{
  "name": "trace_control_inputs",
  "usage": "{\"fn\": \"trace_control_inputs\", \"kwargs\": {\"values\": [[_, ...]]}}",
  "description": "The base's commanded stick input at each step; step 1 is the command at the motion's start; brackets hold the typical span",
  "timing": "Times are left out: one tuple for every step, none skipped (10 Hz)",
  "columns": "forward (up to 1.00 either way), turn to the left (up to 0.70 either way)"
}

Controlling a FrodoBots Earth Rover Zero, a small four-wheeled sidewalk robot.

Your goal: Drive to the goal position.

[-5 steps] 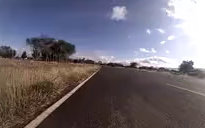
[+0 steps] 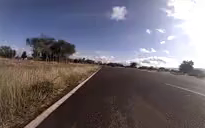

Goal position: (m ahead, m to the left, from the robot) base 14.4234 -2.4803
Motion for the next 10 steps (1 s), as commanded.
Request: {"fn": "trace_control_inputs", "kwargs": {"values": [[0.34, 0.0], [0.45, 0.0], [0.45, 0.0], [0.45, 0.07], [0.45, 0.2], [0.45, 0.27], [0.45, 0.27], [0.45, 0.27], [0.45, 0.27], [0.45, 0.23]]}}
